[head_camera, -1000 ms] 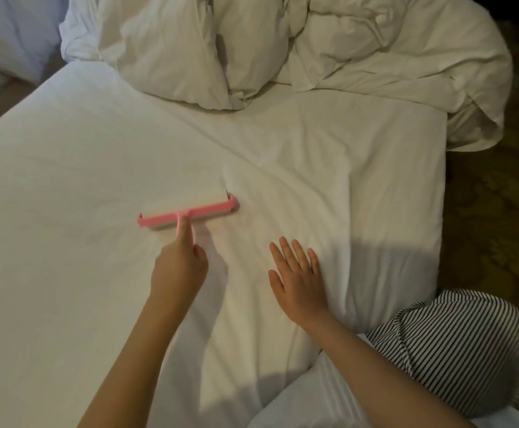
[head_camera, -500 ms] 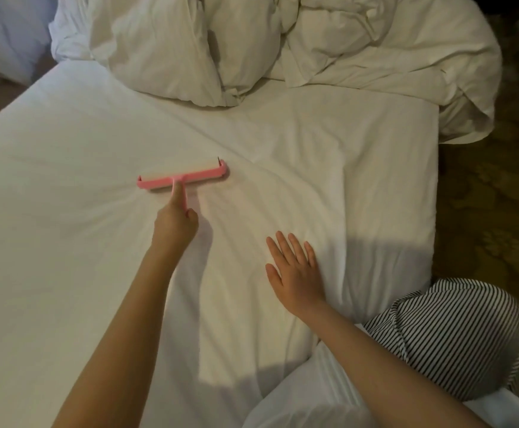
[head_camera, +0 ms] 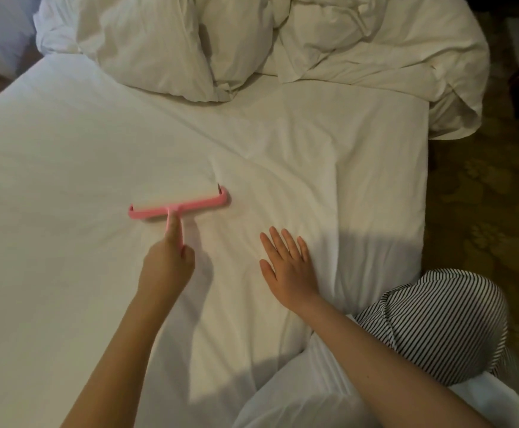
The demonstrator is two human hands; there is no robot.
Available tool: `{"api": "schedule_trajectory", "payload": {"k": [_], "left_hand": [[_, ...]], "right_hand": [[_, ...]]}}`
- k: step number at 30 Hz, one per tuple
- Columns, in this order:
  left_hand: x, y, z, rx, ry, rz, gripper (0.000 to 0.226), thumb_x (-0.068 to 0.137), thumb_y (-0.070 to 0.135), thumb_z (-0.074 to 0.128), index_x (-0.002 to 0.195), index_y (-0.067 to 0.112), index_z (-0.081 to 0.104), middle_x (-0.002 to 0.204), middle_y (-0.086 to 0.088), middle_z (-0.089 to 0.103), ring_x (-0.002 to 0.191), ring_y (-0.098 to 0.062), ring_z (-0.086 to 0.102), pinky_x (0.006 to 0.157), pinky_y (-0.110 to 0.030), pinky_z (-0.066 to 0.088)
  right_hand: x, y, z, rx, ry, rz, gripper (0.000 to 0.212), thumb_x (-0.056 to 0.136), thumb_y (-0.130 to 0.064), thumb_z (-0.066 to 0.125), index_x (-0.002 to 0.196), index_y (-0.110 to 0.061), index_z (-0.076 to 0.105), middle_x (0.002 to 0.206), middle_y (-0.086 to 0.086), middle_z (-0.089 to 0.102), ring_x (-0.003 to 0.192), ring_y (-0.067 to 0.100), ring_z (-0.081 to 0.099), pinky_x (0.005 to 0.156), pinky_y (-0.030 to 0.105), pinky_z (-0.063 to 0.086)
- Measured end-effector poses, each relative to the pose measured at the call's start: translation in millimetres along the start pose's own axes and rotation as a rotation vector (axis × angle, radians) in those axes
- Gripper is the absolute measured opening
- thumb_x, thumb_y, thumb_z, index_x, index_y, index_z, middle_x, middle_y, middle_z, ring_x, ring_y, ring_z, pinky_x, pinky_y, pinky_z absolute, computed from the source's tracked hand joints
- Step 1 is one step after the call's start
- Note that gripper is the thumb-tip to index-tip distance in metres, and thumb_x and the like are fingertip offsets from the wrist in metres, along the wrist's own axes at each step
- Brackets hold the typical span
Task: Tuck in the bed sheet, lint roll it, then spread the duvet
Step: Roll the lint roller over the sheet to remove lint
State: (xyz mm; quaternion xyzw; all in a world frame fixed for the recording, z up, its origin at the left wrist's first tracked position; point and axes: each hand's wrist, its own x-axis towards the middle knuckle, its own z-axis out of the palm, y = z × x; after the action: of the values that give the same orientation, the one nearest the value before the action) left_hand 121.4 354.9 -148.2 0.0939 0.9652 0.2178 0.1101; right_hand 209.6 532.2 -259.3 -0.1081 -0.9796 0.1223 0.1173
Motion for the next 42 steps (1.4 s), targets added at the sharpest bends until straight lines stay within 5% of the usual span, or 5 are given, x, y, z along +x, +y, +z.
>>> {"api": "schedule_trajectory", "payload": {"k": [10, 17, 24, 31, 42], "left_hand": [[-72, 13, -25, 0.278, -0.299, -0.085, 0.07, 0.092, 0.008, 0.036, 0.151, 0.024, 0.003, 0.081, -0.005, 0.057, 0.056, -0.017, 0.049, 0.057, -0.026, 0.041], [12, 4, 1, 0.077, -0.016, 0.009, 0.075, 0.089, 0.0, 0.042, 0.152, 0.018, 0.005, 0.065, -0.013, 0.049, 0.061, -0.031, 0.051, 0.062, -0.032, 0.032], [-3, 8, -30, 0.28, -0.21, -0.053, 0.072, 0.089, 0.006, 0.043, 0.152, 0.02, 0.01, 0.134, -0.023, 0.05, 0.106, -0.037, 0.059, 0.086, -0.035, 0.046], [-104, -19, -13, 0.041, -0.166, -0.041, 0.082, 0.086, 0.002, 0.047, 0.149, 0.032, 0.002, 0.055, -0.001, 0.047, 0.051, -0.02, 0.047, 0.056, -0.029, 0.036], [-34, 37, 2, -0.191, 0.183, 0.141, 0.066, 0.087, 0.004, 0.04, 0.148, 0.023, 0.027, 0.058, -0.005, 0.048, 0.059, -0.03, 0.05, 0.063, -0.026, 0.034]], "right_hand": [[0, 1, -1, 0.012, 0.008, -0.008, 0.05, 0.088, -0.034, 0.037, 0.129, -0.013, 0.057, 0.134, 0.009, 0.056, 0.122, 0.03, 0.054, 0.104, 0.042, 0.023], [-3, 3, -2, 0.017, 0.019, -0.017, 0.049, 0.088, -0.034, 0.039, 0.127, -0.014, 0.059, 0.132, 0.008, 0.057, 0.121, 0.029, 0.055, 0.104, 0.042, 0.025], [-12, 9, -3, 0.022, 0.019, -0.039, 0.049, 0.089, -0.035, 0.038, 0.128, -0.014, 0.058, 0.133, 0.008, 0.056, 0.122, 0.028, 0.054, 0.104, 0.04, 0.025], [-25, 7, -2, 0.015, 0.046, -0.009, 0.048, 0.089, -0.032, 0.038, 0.128, -0.013, 0.058, 0.134, 0.009, 0.055, 0.125, 0.027, 0.049, 0.105, 0.04, 0.024], [-34, 23, -13, 0.037, 0.198, 0.223, 0.048, 0.083, -0.029, 0.042, 0.123, -0.011, 0.061, 0.129, 0.01, 0.059, 0.12, 0.027, 0.05, 0.101, 0.041, 0.025]]}}
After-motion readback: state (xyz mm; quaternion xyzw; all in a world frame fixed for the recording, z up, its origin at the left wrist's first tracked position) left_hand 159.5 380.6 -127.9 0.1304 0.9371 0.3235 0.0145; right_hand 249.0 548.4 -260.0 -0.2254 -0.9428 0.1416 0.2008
